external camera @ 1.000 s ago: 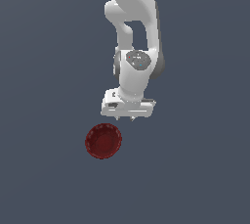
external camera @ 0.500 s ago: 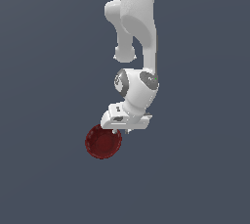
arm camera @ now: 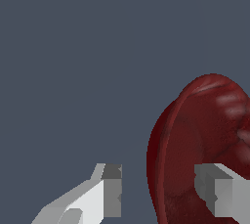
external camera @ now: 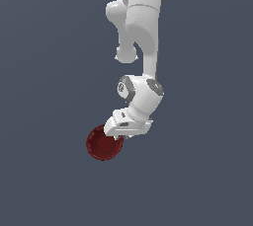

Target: Pick up the object and move it to a goal position.

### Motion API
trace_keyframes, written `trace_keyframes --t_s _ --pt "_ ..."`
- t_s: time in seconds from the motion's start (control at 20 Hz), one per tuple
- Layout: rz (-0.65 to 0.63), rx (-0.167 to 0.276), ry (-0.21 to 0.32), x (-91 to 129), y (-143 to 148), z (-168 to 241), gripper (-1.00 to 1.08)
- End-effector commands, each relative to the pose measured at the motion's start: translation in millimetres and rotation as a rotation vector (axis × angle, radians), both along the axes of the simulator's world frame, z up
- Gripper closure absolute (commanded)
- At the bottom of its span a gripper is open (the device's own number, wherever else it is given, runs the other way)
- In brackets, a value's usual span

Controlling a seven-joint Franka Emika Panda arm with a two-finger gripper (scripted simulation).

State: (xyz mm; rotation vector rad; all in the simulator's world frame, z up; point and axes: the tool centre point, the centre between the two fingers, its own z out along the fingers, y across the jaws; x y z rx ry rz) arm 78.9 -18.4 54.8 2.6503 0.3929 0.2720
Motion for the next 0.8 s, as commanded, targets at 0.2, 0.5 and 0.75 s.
trace_keyframes --t_s 0.2,0.5,0.75 --pt "0.001 -0.001 0.000 1.3 -1.9 -4.2 -0.20" --pt "0.004 -0.003 -0.002 6.2 -9.9 -21.5 -0.20" --pt "0.004 -0.004 -0.002 7.2 -12.0 -25.9 1.08"
